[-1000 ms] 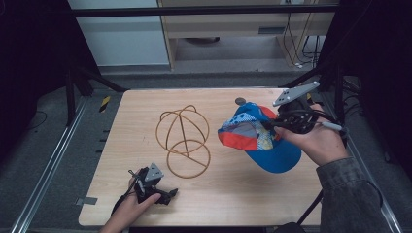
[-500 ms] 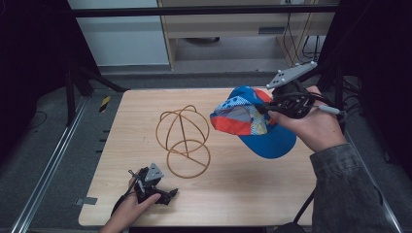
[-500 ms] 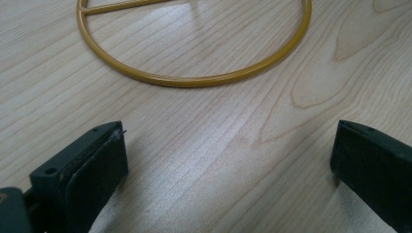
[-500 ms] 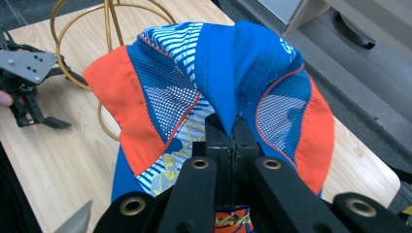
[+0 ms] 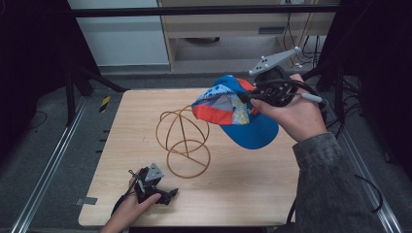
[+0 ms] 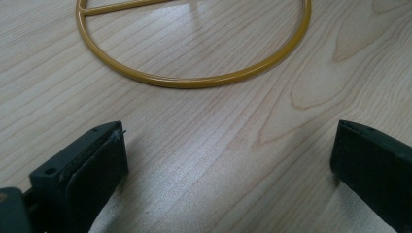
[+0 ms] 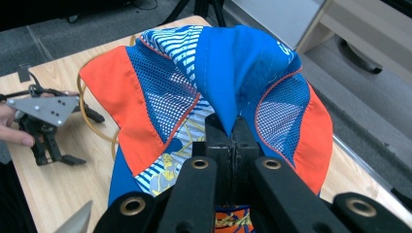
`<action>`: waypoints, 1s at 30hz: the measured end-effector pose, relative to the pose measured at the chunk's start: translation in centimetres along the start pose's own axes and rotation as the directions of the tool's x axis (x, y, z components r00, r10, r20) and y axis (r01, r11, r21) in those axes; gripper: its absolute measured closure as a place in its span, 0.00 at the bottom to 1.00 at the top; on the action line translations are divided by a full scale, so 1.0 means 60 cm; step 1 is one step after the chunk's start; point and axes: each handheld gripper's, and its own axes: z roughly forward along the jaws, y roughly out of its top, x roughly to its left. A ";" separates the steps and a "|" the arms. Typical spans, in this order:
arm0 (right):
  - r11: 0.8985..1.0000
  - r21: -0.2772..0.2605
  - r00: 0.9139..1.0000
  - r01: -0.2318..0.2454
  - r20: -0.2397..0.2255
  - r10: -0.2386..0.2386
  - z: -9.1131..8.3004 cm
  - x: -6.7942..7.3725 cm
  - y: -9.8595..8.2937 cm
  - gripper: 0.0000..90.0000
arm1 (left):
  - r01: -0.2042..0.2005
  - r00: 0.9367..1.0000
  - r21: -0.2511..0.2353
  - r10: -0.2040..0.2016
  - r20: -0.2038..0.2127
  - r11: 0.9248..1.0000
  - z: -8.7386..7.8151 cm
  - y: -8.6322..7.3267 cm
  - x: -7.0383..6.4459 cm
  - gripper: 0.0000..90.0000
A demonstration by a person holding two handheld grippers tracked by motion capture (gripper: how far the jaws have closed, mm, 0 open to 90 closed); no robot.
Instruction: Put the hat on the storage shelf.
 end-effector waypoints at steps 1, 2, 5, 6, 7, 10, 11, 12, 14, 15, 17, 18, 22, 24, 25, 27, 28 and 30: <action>1.000 0.001 1.000 0.010 0.004 -0.010 0.002 0.002 0.005 1.00 | 0.000 1.000 0.000 0.000 0.000 1.000 0.000 0.000 0.000 0.00; 1.000 0.000 1.000 0.014 0.007 -0.014 0.003 0.003 0.009 1.00 | 0.000 1.000 0.000 0.000 0.000 1.000 0.000 0.000 0.000 0.00; 1.000 0.000 1.000 0.018 -0.005 -0.018 0.014 0.006 0.028 1.00 | -0.003 1.000 0.000 0.003 0.003 1.000 0.001 0.001 -0.001 0.00; 1.000 0.000 1.000 0.018 -0.005 -0.018 0.014 0.006 0.028 1.00 | -0.005 1.000 0.000 0.005 0.004 1.000 0.002 0.002 -0.002 0.00; 1.000 0.002 1.000 0.023 -0.008 -0.023 0.018 0.008 0.032 1.00 | -0.006 1.000 0.000 0.006 0.005 1.000 0.002 0.002 -0.002 0.00; 0.999 -0.003 0.999 0.033 -0.023 -0.033 0.029 0.014 0.046 1.00 | -0.005 1.000 -0.002 0.005 0.004 1.000 0.001 0.001 -0.002 0.00; 0.999 -0.005 0.999 0.035 -0.028 -0.036 0.032 0.015 0.050 1.00 | -0.006 1.000 -0.001 0.006 0.004 1.000 0.001 0.001 -0.003 0.00; 0.999 -0.007 0.999 0.037 -0.030 -0.038 0.034 0.016 0.052 1.00 | -0.006 1.000 -0.002 0.006 0.005 1.000 0.001 0.001 -0.003 0.00; 0.999 -0.011 0.999 0.040 -0.036 -0.040 0.040 0.020 0.060 1.00 | -0.007 1.000 -0.001 0.007 0.005 1.000 0.001 0.001 -0.003 0.00; 0.999 -0.016 0.998 0.044 -0.037 -0.044 0.043 0.022 0.062 1.00 | -0.007 1.000 -0.001 0.007 0.005 1.000 0.001 0.001 -0.003 0.00; 0.999 -0.022 0.998 0.046 -0.039 -0.047 0.045 0.025 0.066 1.00 | -0.007 1.000 -0.001 0.007 0.005 1.000 0.001 0.001 -0.003 0.00; 0.998 -0.028 0.998 0.050 -0.040 -0.051 0.046 0.027 0.068 1.00 | -0.007 1.000 -0.001 0.007 0.006 1.000 0.001 0.001 -0.003 0.00; 0.997 -0.038 0.996 0.063 -0.057 -0.065 0.053 0.037 0.076 1.00 | -0.007 1.000 -0.001 0.007 0.006 1.000 0.001 0.001 -0.003 0.00; 0.997 -0.035 0.996 0.063 -0.059 -0.065 0.056 0.039 0.078 1.00 | -0.007 1.000 -0.001 0.007 0.005 1.000 0.001 0.001 -0.003 0.00; 0.997 -0.034 0.996 0.069 -0.060 -0.071 0.059 0.041 0.079 1.00 | -0.007 1.000 -0.001 0.007 0.006 1.000 0.001 0.001 -0.003 0.00; 0.997 -0.032 0.995 0.077 -0.066 -0.079 0.066 0.045 0.082 1.00 | -0.007 1.000 -0.001 0.007 0.006 1.000 0.001 0.001 -0.003 0.00; 0.996 -0.032 0.993 0.085 -0.077 -0.087 0.072 0.047 0.084 1.00 | -0.007 1.000 -0.001 0.007 0.006 1.000 0.001 0.001 -0.003 0.00; 0.995 -0.022 0.992 0.099 -0.082 -0.100 0.082 0.053 0.089 1.00 | -0.007 1.000 -0.001 0.007 0.006 1.000 0.001 0.001 -0.003 0.00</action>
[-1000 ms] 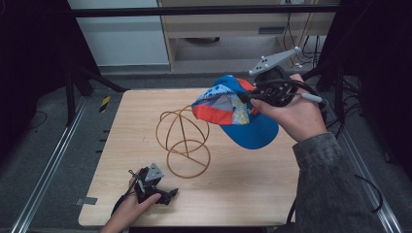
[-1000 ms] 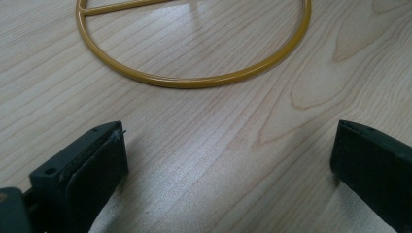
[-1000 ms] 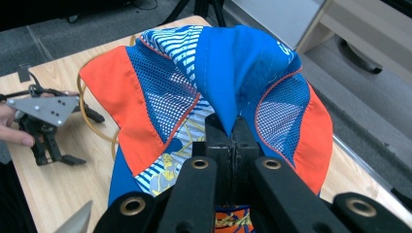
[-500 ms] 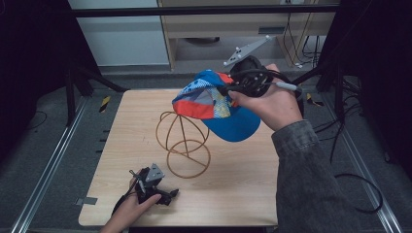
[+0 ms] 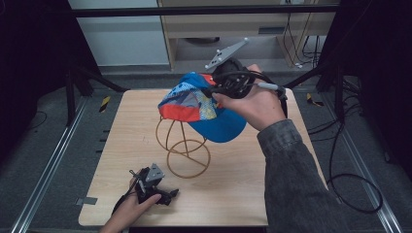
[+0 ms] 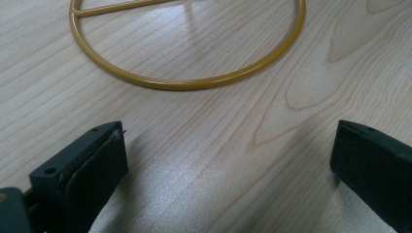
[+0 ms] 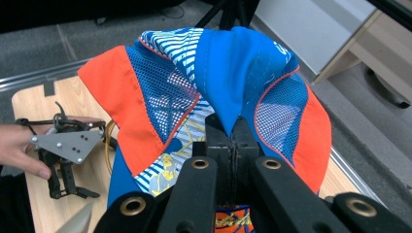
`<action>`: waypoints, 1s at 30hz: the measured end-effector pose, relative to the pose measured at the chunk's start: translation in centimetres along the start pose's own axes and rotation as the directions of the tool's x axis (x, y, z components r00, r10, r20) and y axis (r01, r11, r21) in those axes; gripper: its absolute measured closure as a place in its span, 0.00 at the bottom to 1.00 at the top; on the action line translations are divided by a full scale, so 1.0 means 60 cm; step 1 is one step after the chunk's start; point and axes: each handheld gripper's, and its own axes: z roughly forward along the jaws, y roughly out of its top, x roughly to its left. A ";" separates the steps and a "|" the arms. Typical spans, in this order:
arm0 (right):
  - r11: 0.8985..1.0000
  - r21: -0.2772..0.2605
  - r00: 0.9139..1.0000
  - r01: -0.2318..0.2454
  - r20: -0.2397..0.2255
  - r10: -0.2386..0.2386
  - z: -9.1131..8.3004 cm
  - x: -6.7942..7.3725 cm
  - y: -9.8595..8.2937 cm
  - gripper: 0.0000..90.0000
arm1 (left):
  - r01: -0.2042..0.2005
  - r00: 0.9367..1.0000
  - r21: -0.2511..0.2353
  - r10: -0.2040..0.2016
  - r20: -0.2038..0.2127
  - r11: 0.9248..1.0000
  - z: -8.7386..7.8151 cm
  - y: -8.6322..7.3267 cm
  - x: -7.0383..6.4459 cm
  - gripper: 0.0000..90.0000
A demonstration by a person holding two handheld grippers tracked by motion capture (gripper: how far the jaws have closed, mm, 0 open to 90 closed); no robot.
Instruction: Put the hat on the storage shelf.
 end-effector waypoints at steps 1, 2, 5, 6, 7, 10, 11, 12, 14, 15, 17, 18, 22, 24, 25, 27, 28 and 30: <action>1.000 0.003 1.000 0.006 -0.005 -0.006 0.005 0.002 0.003 1.00 | -0.001 1.000 0.000 0.001 0.000 1.000 0.000 0.000 0.000 0.00; 1.000 0.006 1.000 0.011 -0.007 -0.011 0.010 0.004 0.006 1.00 | -0.001 1.000 0.000 0.001 0.000 1.000 0.000 0.000 0.000 0.00; 1.000 0.010 1.000 0.021 -0.014 -0.021 0.024 0.006 0.015 1.00 | 0.001 1.000 -0.001 -0.001 0.001 1.000 0.000 0.000 0.000 0.00; 1.000 0.009 1.000 0.024 -0.016 -0.024 0.029 0.007 0.018 1.00 | 0.001 1.000 0.001 -0.001 0.000 1.000 0.000 0.000 0.000 0.00; 1.000 0.010 0.999 0.027 -0.019 -0.027 0.034 0.008 0.021 1.00 | 0.001 1.000 0.001 -0.001 0.000 1.000 0.000 0.000 0.000 0.00; 0.999 0.014 0.999 0.035 -0.032 -0.035 0.049 0.010 0.028 1.00 | 0.001 1.000 0.001 -0.001 0.000 1.000 0.000 0.000 -0.001 0.00; 0.999 0.017 0.999 0.034 -0.033 -0.034 0.055 0.011 0.030 1.00 | 0.001 1.000 0.000 -0.001 0.000 1.000 0.000 0.000 -0.001 0.00; 0.999 0.018 0.999 0.035 -0.037 -0.035 0.059 0.011 0.032 1.00 | 0.001 1.000 0.000 -0.001 0.000 1.000 0.000 0.000 -0.001 0.00; 0.999 0.026 0.998 0.042 -0.043 -0.041 0.068 0.013 0.036 1.00 | 0.001 1.000 0.001 -0.001 0.000 1.000 0.000 0.000 -0.001 0.00; 0.999 0.026 0.998 0.042 -0.043 -0.041 0.068 0.013 0.036 1.00 | 0.001 1.000 0.001 -0.001 0.000 1.000 0.000 0.000 0.000 0.00; 0.999 0.028 0.998 0.038 -0.047 -0.037 0.075 0.013 0.039 1.00 | 0.001 1.000 0.000 -0.001 0.000 1.000 0.000 0.000 -0.001 0.00; 0.999 0.031 0.998 0.039 -0.049 -0.037 0.078 0.013 0.039 1.00 | 0.001 1.000 0.000 -0.001 0.000 1.000 0.000 0.000 -0.001 0.00; 0.998 0.038 0.997 0.045 -0.061 -0.043 0.089 0.015 0.042 1.00 | -0.001 1.000 0.000 0.001 0.000 1.000 0.000 0.000 0.000 0.00; 0.998 0.046 0.997 0.045 -0.066 -0.042 0.095 0.015 0.042 0.99 | -0.001 1.000 0.000 0.001 0.000 1.000 0.000 0.000 0.000 0.00; 0.998 0.046 0.997 0.043 -0.070 -0.040 0.099 0.015 0.041 0.99 | -0.001 1.000 0.001 0.001 0.000 1.000 0.000 0.000 0.000 0.00; 0.998 0.053 0.996 0.043 -0.075 -0.039 0.104 0.016 0.042 0.99 | -0.001 1.000 0.000 0.001 0.000 1.000 0.000 0.000 0.000 0.00; 0.998 0.054 0.996 0.043 -0.077 -0.038 0.107 0.017 0.042 0.99 | -0.001 1.000 0.000 0.001 0.000 1.000 0.000 0.000 0.000 0.00; 0.997 0.056 0.996 0.048 -0.083 -0.043 0.113 0.020 0.044 0.99 | -0.001 1.000 0.001 0.001 0.001 1.000 0.000 0.000 0.000 0.00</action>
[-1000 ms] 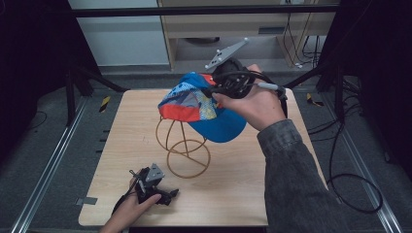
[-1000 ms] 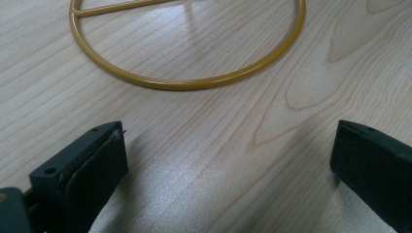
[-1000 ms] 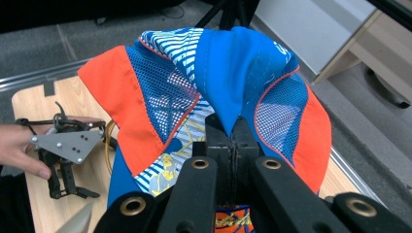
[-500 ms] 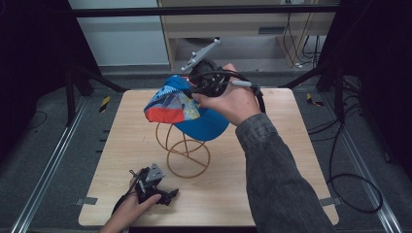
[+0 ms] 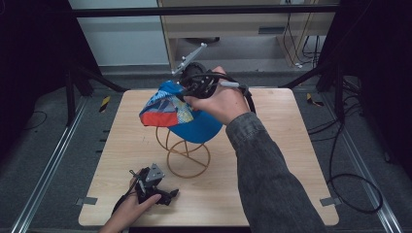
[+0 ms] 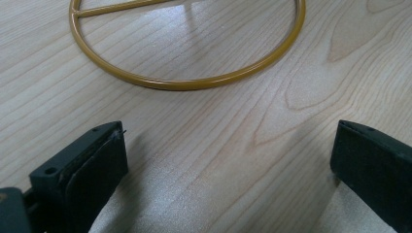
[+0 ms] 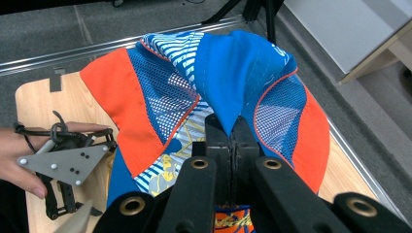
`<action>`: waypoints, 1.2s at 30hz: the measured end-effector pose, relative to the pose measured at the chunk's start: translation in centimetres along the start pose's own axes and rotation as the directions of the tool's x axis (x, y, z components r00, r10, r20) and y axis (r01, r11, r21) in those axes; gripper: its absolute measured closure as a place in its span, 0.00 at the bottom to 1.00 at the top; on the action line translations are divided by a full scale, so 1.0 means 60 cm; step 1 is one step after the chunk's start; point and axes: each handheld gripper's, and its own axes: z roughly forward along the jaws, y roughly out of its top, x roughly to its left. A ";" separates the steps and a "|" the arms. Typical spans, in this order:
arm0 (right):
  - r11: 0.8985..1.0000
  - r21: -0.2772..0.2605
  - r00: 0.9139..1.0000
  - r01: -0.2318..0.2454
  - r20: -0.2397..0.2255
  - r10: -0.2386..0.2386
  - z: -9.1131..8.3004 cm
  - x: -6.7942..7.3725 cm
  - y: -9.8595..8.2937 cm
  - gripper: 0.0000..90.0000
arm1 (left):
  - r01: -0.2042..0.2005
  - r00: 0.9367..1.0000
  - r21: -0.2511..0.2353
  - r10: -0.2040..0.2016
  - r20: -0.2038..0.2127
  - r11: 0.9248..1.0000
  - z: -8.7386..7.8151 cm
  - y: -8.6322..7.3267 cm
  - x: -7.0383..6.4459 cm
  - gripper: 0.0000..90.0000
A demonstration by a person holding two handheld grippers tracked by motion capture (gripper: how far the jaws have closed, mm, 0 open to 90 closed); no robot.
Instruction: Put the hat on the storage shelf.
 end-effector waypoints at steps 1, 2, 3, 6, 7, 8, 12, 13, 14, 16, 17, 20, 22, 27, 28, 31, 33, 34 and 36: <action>1.000 0.004 1.000 0.002 -0.002 -0.002 0.004 0.002 0.002 0.99 | 0.000 1.000 0.000 0.000 0.000 1.000 0.000 0.000 0.000 0.00; 1.000 0.011 1.000 0.005 -0.005 -0.005 0.007 0.003 0.003 0.99 | 0.000 1.000 0.000 0.000 0.000 1.000 0.000 0.000 0.000 0.00; 1.000 0.013 1.000 0.005 -0.009 -0.005 0.010 0.004 0.003 0.99 | 0.000 1.000 0.000 0.000 0.000 1.000 0.000 0.000 0.000 0.00; 1.000 0.024 1.000 0.014 -0.016 -0.014 0.020 0.007 0.007 0.99 | 0.000 1.000 0.000 0.000 0.000 1.000 0.000 0.000 0.000 0.00; 1.000 0.028 1.000 0.013 -0.018 -0.013 0.023 0.008 0.008 0.99 | 0.000 1.000 0.000 0.000 0.000 1.000 0.000 0.000 0.000 0.00; 0.999 0.030 1.000 0.014 -0.018 -0.013 0.026 0.008 0.008 0.99 | -0.001 1.000 0.000 0.001 0.000 1.000 0.000 0.000 0.000 0.00; 0.999 0.039 1.000 0.015 -0.026 -0.014 0.035 0.008 0.010 0.99 | -0.001 1.000 0.001 0.001 0.000 1.000 0.000 0.000 0.000 0.00; 0.999 0.039 1.000 0.011 -0.025 -0.010 0.037 0.008 0.010 0.99 | -0.002 1.000 0.002 0.002 0.000 1.000 0.000 0.000 0.000 0.00; 0.999 0.042 1.000 0.012 -0.029 -0.011 0.039 0.007 0.010 0.99 | -0.002 1.000 0.002 0.002 0.000 1.000 0.000 0.000 0.000 0.00; 0.999 0.045 0.999 0.011 -0.032 -0.009 0.043 0.007 0.010 0.99 | 0.001 1.000 -0.001 -0.001 0.000 1.000 0.000 0.000 0.000 0.00; 0.999 0.048 0.999 0.012 -0.036 -0.010 0.045 0.008 0.010 0.99 | 0.001 1.000 -0.001 -0.001 0.000 1.000 0.000 0.000 0.000 0.00; 0.999 0.052 0.999 0.015 -0.041 -0.013 0.049 0.008 0.010 0.99 | 0.002 1.000 -0.003 -0.002 0.001 1.000 0.000 0.000 0.000 0.00; 0.998 0.055 0.999 0.015 -0.044 -0.012 0.052 0.009 0.009 0.99 | 0.002 1.000 -0.003 -0.002 0.001 1.000 0.000 0.000 0.000 0.00; 0.997 0.070 0.998 0.025 -0.062 -0.021 0.061 0.013 0.008 0.98 | 0.001 1.000 -0.002 -0.001 0.001 1.000 0.000 0.000 0.000 0.00; 0.997 0.071 0.998 0.027 -0.062 -0.022 0.063 0.014 0.007 0.98 | 0.001 1.000 -0.003 -0.001 0.001 1.000 0.000 0.000 0.000 0.00; 0.997 0.076 0.998 0.024 -0.062 -0.019 0.065 0.015 0.006 0.98 | 0.001 1.000 -0.003 -0.001 0.001 1.000 0.000 0.000 0.000 0.00; 0.997 0.077 0.998 0.027 -0.066 -0.022 0.066 0.015 0.005 0.97 | 0.001 1.000 -0.002 -0.001 0.001 1.000 0.000 0.000 0.000 0.00; 0.997 0.078 0.997 0.028 -0.069 -0.022 0.067 0.015 0.004 0.97 | 0.001 1.000 -0.003 -0.001 0.001 1.000 0.000 0.000 0.000 0.00; 0.996 0.085 0.997 0.026 -0.070 -0.020 0.068 0.016 0.002 0.95 | 0.001 1.000 -0.003 -0.001 0.001 1.000 0.000 0.000 0.000 0.00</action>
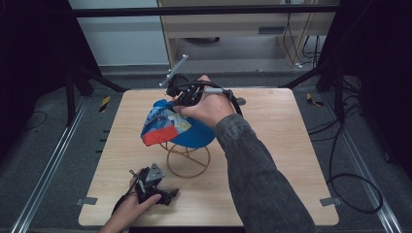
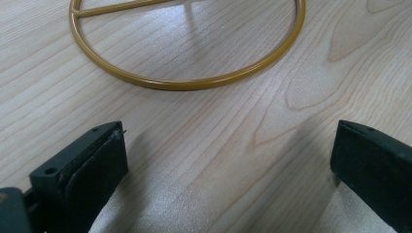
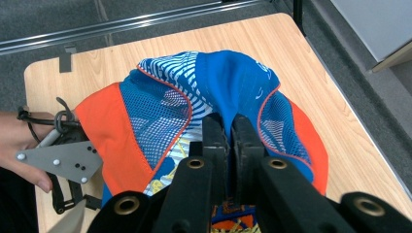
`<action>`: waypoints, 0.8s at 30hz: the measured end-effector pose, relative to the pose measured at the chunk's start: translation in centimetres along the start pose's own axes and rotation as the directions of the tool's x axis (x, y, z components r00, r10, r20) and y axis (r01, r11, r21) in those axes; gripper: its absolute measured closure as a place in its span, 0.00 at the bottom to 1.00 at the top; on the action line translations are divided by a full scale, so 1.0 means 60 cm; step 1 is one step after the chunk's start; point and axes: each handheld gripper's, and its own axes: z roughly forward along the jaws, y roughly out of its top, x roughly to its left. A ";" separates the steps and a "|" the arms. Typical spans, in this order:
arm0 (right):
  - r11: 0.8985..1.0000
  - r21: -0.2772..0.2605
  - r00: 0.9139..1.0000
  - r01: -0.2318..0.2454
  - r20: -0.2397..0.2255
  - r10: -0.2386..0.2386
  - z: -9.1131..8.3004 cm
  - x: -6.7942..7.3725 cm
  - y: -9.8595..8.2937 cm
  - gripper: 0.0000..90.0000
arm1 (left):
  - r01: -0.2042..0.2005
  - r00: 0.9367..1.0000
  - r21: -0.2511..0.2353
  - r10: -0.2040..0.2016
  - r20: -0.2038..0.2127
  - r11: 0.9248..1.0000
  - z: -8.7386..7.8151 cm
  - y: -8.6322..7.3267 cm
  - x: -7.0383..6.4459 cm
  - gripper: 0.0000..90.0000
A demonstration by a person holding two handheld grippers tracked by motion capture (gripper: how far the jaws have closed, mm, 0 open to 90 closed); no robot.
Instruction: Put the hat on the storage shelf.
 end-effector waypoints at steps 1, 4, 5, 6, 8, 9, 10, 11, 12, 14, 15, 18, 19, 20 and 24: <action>1.000 -0.001 1.000 0.003 -0.002 -0.003 0.001 0.000 -0.001 0.95 | -0.003 1.000 0.003 0.003 0.000 1.000 0.000 0.000 0.000 0.00; 1.000 0.001 1.000 -0.001 -0.003 0.001 0.001 0.000 -0.003 0.91 | -0.003 1.000 0.003 0.003 0.000 1.000 0.000 0.000 0.000 0.00; 1.000 0.001 1.000 -0.005 -0.003 0.005 0.001 0.000 -0.004 0.89 | -0.003 1.000 0.003 0.003 0.000 1.000 0.000 0.000 0.000 0.00; 1.000 -0.001 1.000 -0.003 -0.003 0.003 0.002 0.000 -0.005 0.88 | -0.003 1.000 0.003 0.003 0.000 1.000 0.000 0.000 0.000 0.00; 1.000 0.004 1.000 -0.009 0.000 0.009 0.001 0.000 -0.008 0.84 | -0.002 1.000 0.002 0.002 -0.001 1.000 0.000 0.000 0.000 0.00; 1.000 0.002 1.000 -0.010 0.000 0.010 0.001 0.000 -0.009 0.83 | -0.001 1.000 0.001 0.001 -0.001 1.000 0.000 0.000 0.000 0.00; 1.000 0.004 1.000 -0.013 0.001 0.013 0.001 0.001 -0.010 0.81 | -0.001 1.000 0.001 0.001 -0.001 1.000 0.000 0.000 0.000 0.00; 1.000 0.007 1.000 -0.013 0.001 0.013 0.001 0.000 -0.010 0.80 | -0.001 1.000 0.001 0.001 -0.001 1.000 0.000 0.000 0.000 0.00; 1.000 0.005 1.000 -0.012 0.000 0.012 0.001 0.000 -0.012 0.78 | -0.002 1.000 0.001 0.002 -0.001 1.000 0.000 0.000 0.000 0.00; 1.000 0.001 1.000 -0.018 0.004 0.018 0.000 0.000 -0.013 0.75 | -0.001 1.000 0.001 0.001 -0.001 1.000 0.000 0.000 0.000 0.00; 1.000 -0.003 1.000 -0.021 0.005 0.021 0.000 0.000 -0.014 0.74 | -0.001 1.000 0.001 0.001 -0.001 1.000 0.000 0.000 0.000 0.00; 1.000 -0.008 1.000 -0.025 0.004 0.025 -0.001 -0.002 -0.016 0.71 | -0.001 1.000 0.001 0.001 -0.001 1.000 0.000 0.000 0.000 0.00; 1.000 -0.010 1.000 -0.028 0.006 0.028 -0.002 -0.001 -0.016 0.70 | -0.001 1.000 0.001 0.001 -0.001 1.000 0.000 0.000 0.000 0.00; 1.000 -0.006 1.000 -0.029 0.007 0.029 -0.002 -0.002 -0.016 0.68 | -0.001 1.000 0.001 0.001 -0.001 1.000 0.000 0.000 0.000 0.00; 0.999 -0.009 0.999 -0.038 0.012 0.038 -0.003 -0.002 -0.017 0.61 | -0.001 1.000 0.001 0.001 -0.001 1.000 0.000 0.000 0.000 0.00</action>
